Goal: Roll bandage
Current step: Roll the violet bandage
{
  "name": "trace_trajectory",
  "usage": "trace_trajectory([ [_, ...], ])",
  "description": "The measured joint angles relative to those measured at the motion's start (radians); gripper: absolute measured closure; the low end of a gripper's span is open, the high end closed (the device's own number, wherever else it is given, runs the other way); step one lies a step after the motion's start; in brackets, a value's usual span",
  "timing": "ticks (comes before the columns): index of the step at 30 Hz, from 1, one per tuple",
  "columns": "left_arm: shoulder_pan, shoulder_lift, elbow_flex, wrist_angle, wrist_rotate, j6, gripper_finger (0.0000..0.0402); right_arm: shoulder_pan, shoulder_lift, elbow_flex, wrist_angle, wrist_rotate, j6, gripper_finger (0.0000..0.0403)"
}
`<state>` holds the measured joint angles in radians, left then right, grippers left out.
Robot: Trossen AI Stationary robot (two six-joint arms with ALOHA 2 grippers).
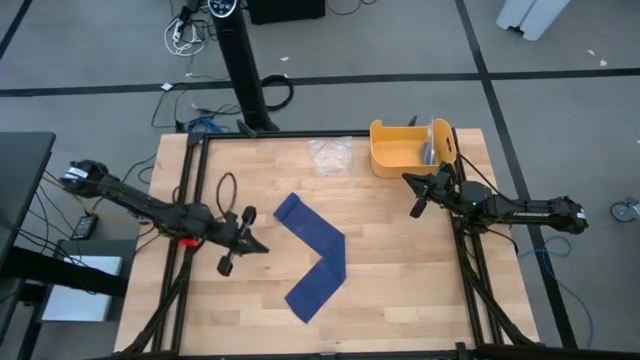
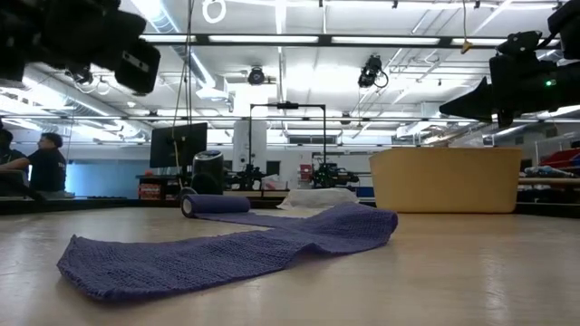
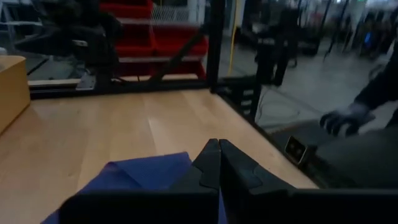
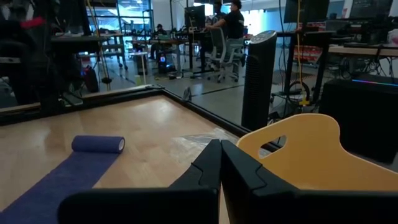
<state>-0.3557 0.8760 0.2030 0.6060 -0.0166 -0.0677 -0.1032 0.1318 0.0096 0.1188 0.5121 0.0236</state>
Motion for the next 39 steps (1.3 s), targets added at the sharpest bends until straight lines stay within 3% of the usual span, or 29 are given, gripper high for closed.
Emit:
trace_trajectory([
  [6, -0.115, 0.141, 0.153, -0.087, -0.150, 0.107, 0.0396, 0.000, 0.000, 0.000, 0.000, 0.000, 0.000, 0.0396],
  [13, -0.175, 0.309, 0.316, -0.245, -0.164, 0.063, 0.0396, 0.000, 0.000, 0.000, 0.000, 0.000, 0.000, 0.0395],
  [19, -0.257, 0.495, 0.429, -0.375, -0.262, 0.067, 0.0396, 0.000, 0.000, 0.000, 0.000, 0.000, 0.000, 0.0397],
  [27, -0.356, 0.804, 0.558, -0.408, -0.308, 0.036, 0.0396, 0.000, 0.000, 0.000, 0.000, 0.000, 0.000, 0.0396],
  [32, -0.386, 0.934, 0.657, -0.427, -0.327, 0.025, 0.0380, 0.000, 0.000, 0.000, 0.000, 0.000, 0.000, 0.0394],
  [39, -0.384, 0.995, 0.825, -0.788, -0.432, 0.069, 0.0335, 0.000, 0.000, 0.000, 0.000, 0.000, 0.000, 0.0397],
])
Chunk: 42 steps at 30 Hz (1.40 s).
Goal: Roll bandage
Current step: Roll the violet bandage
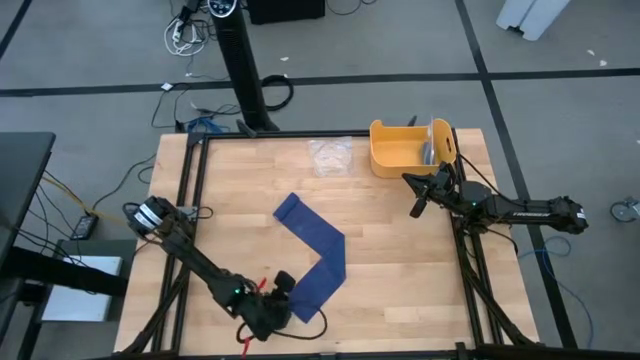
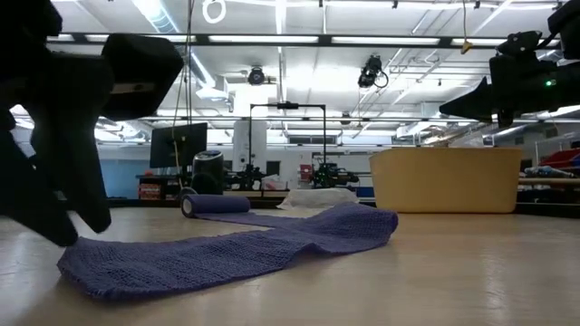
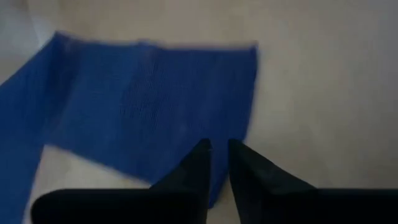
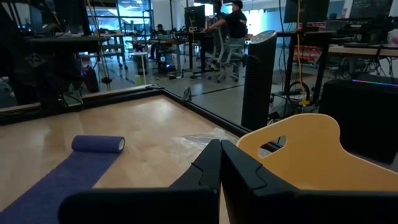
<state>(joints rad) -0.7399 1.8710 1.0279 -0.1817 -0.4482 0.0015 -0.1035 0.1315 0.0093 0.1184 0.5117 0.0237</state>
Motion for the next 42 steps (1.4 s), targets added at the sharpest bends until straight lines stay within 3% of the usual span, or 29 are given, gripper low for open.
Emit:
trace_trajectory([
  [6, -0.001, 0.002, 0.015, -0.078, 0.020, -0.008, 0.0309, 0.000, 0.000, 0.000, 0.000, 0.000, 0.000, 0.0395],
  [13, 0.003, 0.001, 0.016, -0.113, 0.020, 0.021, 0.0308, 0.000, 0.000, 0.000, 0.000, 0.000, 0.000, 0.0397],
  [17, 0.012, 0.001, 0.016, -0.116, 0.015, 0.029, 0.0326, 0.000, 0.000, 0.000, 0.000, 0.000, 0.000, 0.0395],
  [22, 0.021, 0.001, 0.014, -0.127, -0.010, 0.052, 0.0390, 0.000, 0.000, 0.000, 0.000, 0.000, 0.000, 0.0395],
  [30, 0.048, 0.002, 0.076, -0.135, -0.110, 0.134, 0.0398, 0.000, 0.000, 0.000, 0.000, 0.000, 0.000, 0.0394],
  [42, 0.199, 0.002, 0.317, -0.047, -0.175, 0.645, 0.0400, 0.000, 0.000, 0.000, 0.000, 0.000, 0.000, 0.0395],
])
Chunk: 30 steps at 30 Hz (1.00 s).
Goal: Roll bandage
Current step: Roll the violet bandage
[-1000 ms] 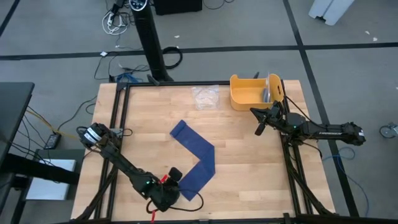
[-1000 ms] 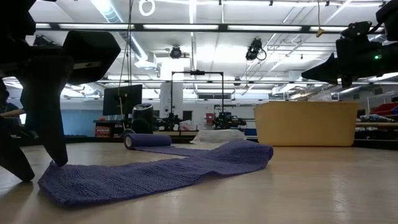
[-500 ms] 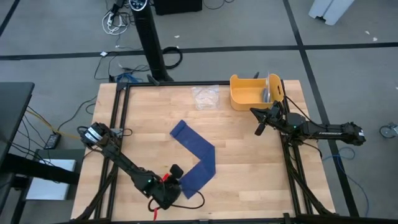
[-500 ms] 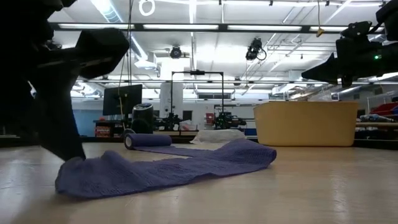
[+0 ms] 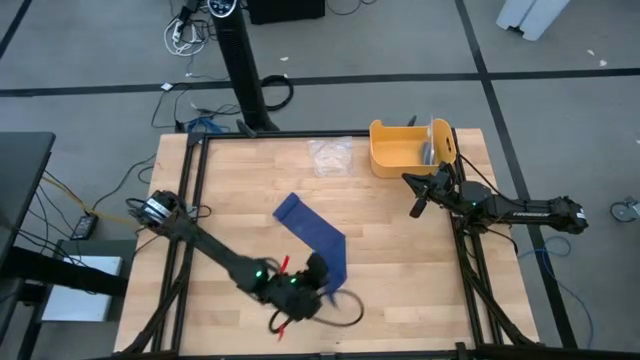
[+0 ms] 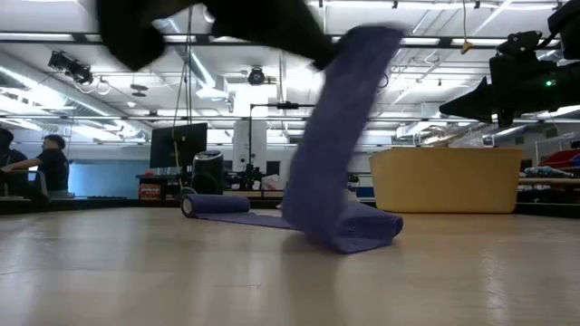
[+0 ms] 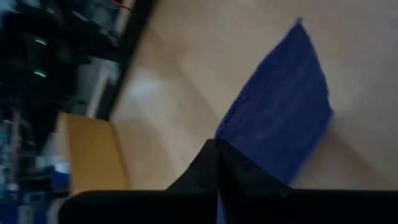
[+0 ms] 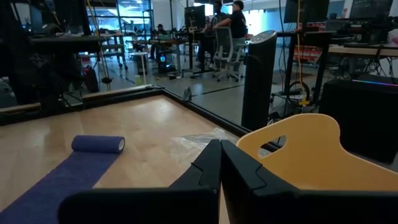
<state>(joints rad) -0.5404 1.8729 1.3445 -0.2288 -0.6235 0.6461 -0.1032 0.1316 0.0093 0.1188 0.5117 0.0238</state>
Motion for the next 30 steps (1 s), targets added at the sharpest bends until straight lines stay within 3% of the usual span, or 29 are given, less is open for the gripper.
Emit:
trace_trajectory([
  [5, 0.092, 0.000, 0.037, 0.147, 0.082, 0.157, 0.0400, 0.000, 0.000, 0.000, 0.001, 0.000, 0.000, 0.0396],
  [14, 0.234, -0.001, 0.037, 0.301, 0.325, 0.181, 0.0401, 0.000, 0.000, 0.000, 0.003, 0.000, 0.000, 0.0394],
  [23, 0.255, 0.001, 0.037, 0.343, 0.439, 0.134, 0.0401, 0.000, 0.000, 0.000, 0.008, 0.000, 0.000, 0.0395],
  [30, 0.253, 0.078, 0.037, 0.426, 0.489, 0.133, 0.0398, 0.000, 0.000, 0.000, 0.013, 0.000, 0.000, 0.0397],
])
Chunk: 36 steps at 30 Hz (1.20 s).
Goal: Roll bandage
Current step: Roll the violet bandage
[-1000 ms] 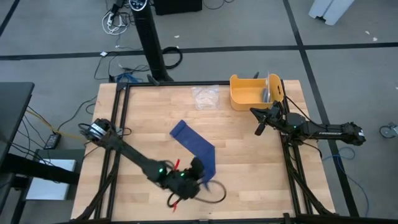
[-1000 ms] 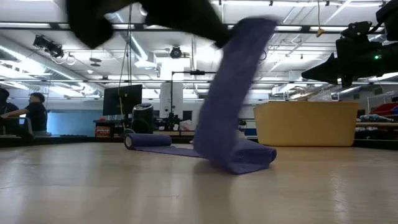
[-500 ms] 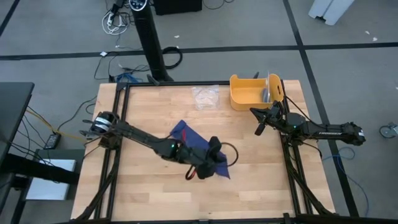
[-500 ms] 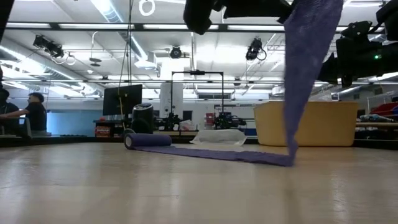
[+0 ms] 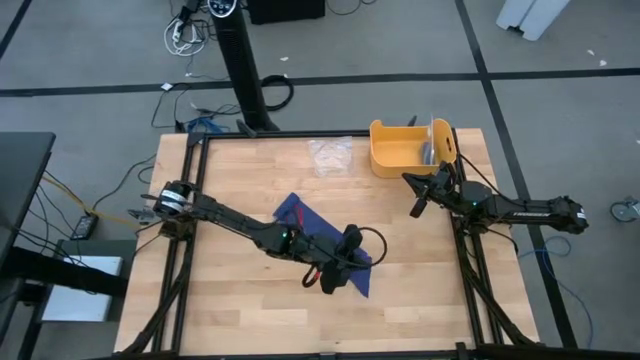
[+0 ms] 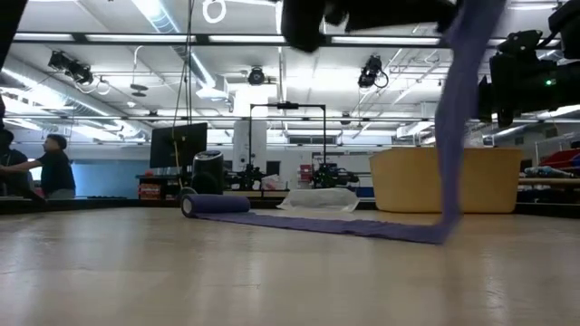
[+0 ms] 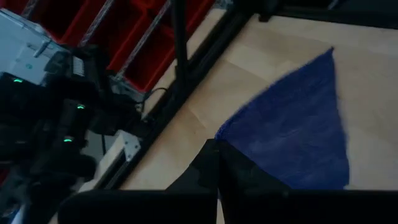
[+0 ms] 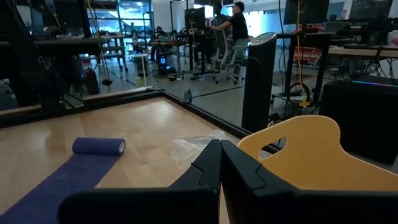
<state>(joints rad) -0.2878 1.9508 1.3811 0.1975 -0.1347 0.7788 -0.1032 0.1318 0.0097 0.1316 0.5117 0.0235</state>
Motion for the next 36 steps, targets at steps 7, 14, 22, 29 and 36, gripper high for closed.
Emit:
trace_trajectory([
  [7, 0.000, 0.171, 0.139, 0.020, 0.021, 0.002, 0.0398, 0.000, -0.001, 0.000, 0.009, 0.000, 0.000, 0.0394],
  [14, 0.000, 0.335, 0.326, 0.017, 0.061, -0.004, 0.0398, 0.000, -0.001, 0.000, 0.009, 0.000, 0.000, 0.0396],
  [22, -0.001, 0.475, 0.455, -0.002, 0.068, -0.057, 0.0398, 0.000, -0.001, 0.000, 0.010, 0.000, 0.000, 0.0395],
  [29, -0.001, 0.537, 0.465, 0.055, 0.060, -0.152, 0.0389, 0.000, -0.001, 0.000, 0.010, 0.000, 0.000, 0.0396],
  [36, -0.002, 0.544, 0.465, 0.074, 0.055, -0.239, 0.0358, 0.000, -0.001, 0.000, 0.010, 0.000, 0.000, 0.0394],
])
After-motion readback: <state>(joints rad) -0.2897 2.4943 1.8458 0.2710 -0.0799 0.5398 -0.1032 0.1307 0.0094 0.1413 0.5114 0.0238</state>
